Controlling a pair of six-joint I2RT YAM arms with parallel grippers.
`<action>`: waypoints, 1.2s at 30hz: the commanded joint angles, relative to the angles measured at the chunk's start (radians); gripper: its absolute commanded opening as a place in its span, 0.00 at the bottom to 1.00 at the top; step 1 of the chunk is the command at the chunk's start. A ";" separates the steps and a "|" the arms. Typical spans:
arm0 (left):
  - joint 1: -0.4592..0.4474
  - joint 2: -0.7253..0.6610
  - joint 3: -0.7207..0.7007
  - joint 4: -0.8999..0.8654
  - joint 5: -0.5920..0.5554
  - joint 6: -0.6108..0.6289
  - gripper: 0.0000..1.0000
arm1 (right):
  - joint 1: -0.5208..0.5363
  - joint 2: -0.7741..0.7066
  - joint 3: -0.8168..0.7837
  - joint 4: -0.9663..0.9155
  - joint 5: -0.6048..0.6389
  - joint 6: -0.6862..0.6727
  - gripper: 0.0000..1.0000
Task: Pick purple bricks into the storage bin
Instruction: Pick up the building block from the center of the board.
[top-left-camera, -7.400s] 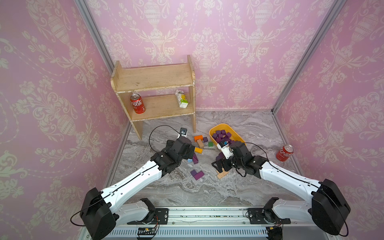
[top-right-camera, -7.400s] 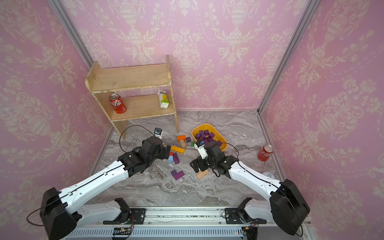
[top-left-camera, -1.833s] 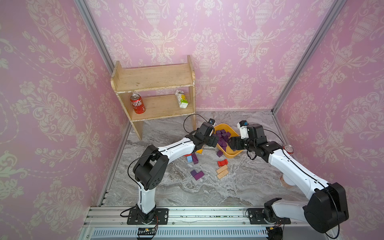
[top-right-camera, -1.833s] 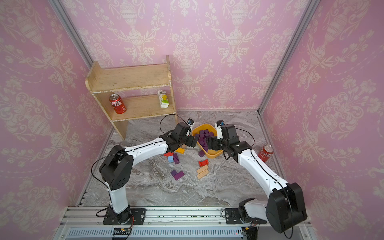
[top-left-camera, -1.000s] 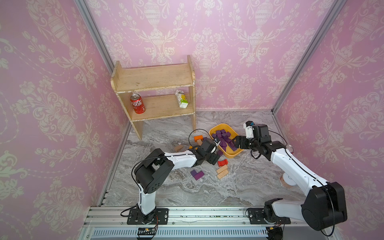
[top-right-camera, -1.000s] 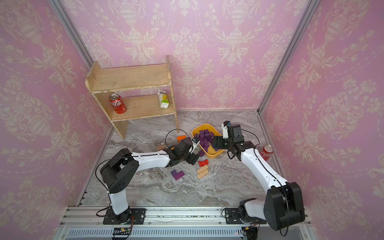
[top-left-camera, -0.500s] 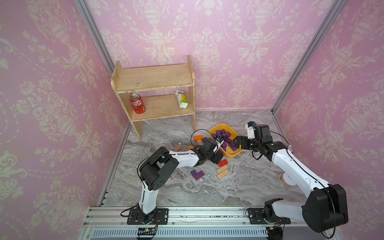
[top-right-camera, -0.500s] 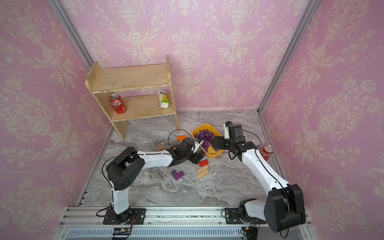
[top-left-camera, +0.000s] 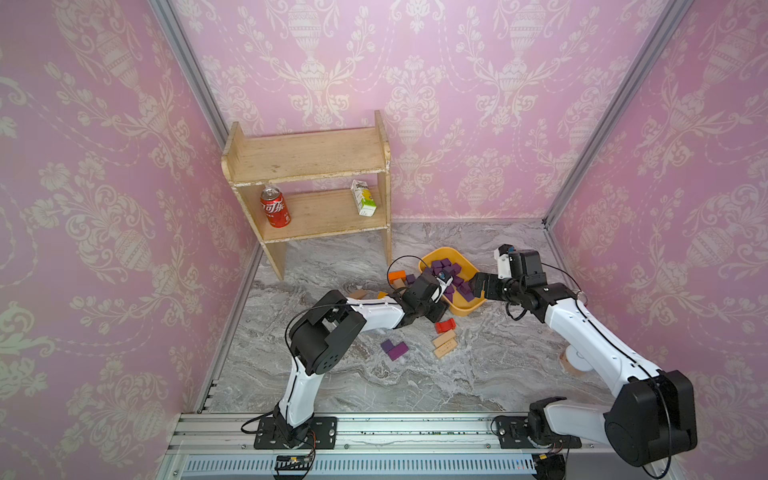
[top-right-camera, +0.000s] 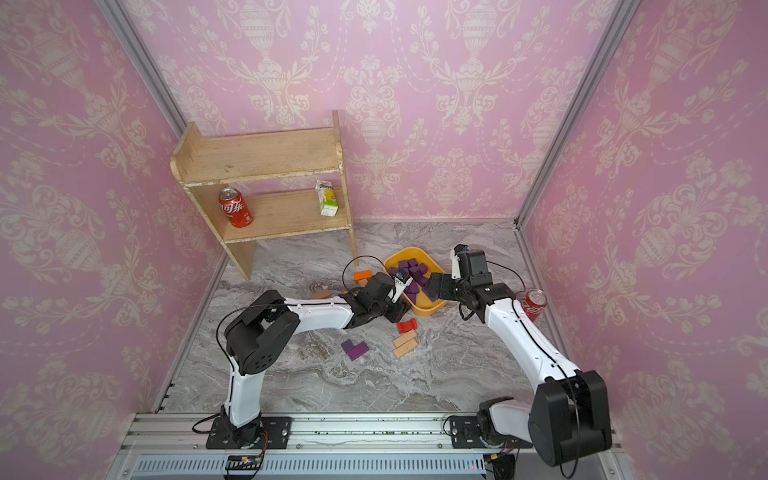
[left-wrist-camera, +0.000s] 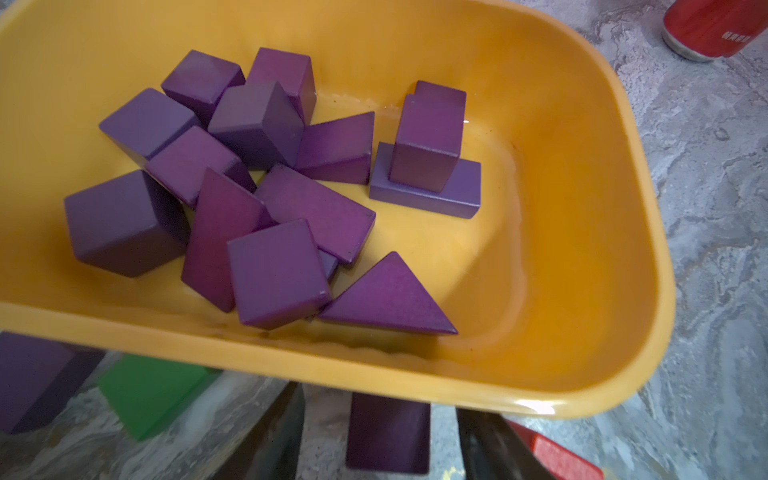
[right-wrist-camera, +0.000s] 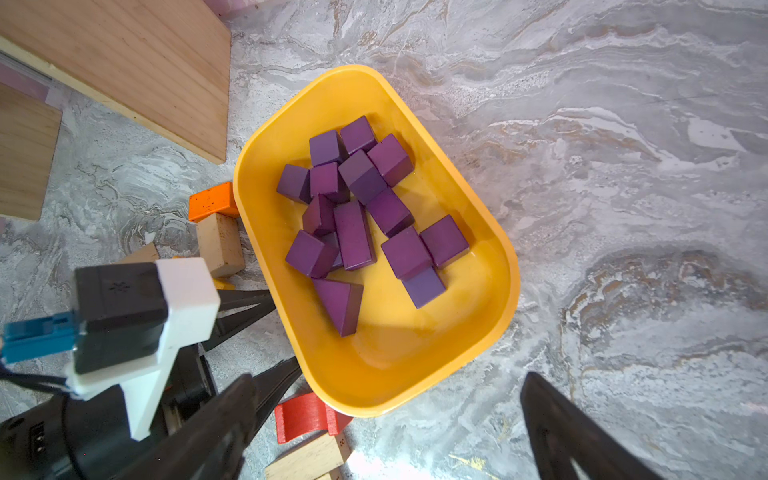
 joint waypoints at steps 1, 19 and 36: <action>0.000 0.022 0.027 -0.024 0.016 -0.002 0.59 | -0.006 -0.023 -0.008 -0.022 0.002 0.003 1.00; 0.001 0.039 0.027 -0.065 0.005 0.064 0.60 | -0.010 -0.024 -0.004 -0.048 0.032 0.005 1.00; 0.000 -0.032 -0.095 0.087 -0.046 0.082 0.30 | -0.010 -0.030 -0.009 -0.051 0.028 0.009 1.00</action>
